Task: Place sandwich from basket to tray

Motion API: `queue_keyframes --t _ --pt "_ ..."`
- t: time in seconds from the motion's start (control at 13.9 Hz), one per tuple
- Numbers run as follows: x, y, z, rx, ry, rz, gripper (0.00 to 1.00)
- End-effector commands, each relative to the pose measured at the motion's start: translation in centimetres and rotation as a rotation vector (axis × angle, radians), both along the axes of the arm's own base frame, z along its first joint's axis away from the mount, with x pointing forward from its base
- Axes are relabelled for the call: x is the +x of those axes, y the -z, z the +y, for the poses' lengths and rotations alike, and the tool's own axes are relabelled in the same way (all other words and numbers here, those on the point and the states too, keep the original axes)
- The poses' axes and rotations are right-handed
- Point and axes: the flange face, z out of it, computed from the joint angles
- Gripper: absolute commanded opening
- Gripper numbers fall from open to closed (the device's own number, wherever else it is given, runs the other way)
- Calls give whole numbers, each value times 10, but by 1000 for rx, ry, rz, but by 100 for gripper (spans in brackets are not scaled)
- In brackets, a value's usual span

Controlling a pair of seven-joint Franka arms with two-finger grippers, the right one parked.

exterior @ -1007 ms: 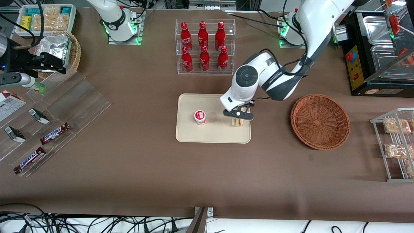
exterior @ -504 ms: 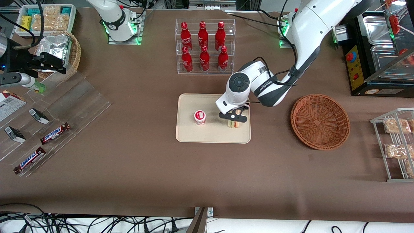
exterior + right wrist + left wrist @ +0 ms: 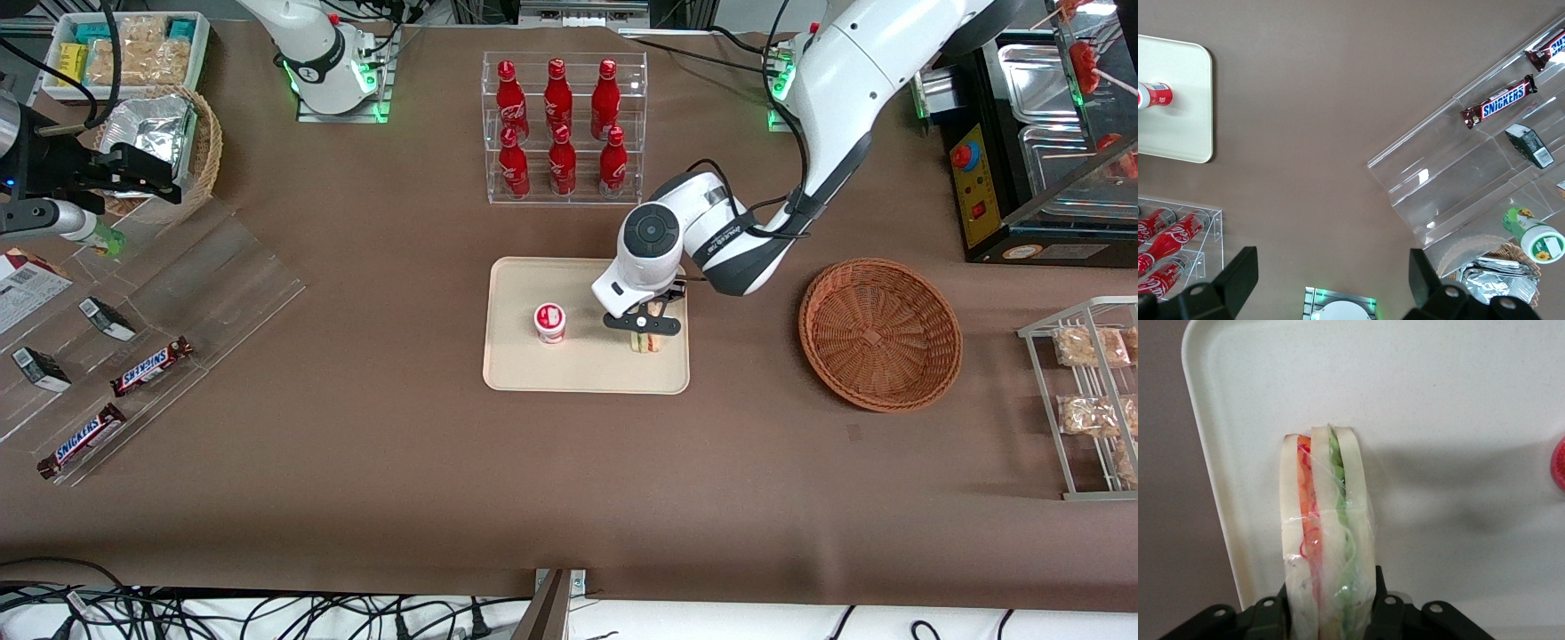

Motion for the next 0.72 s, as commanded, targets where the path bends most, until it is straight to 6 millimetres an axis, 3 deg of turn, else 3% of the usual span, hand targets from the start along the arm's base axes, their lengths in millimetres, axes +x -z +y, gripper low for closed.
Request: queue_keyframes --t 0.0,0.36,0.5,0.65 --pt "35 -46 5 19 -76 -76 100" --pt "84 -165 45 25 -274 -192 100" --pt "82 -204 62 49 -342 -213 100" --pt "86 -248 93 46 -409 -248 100"
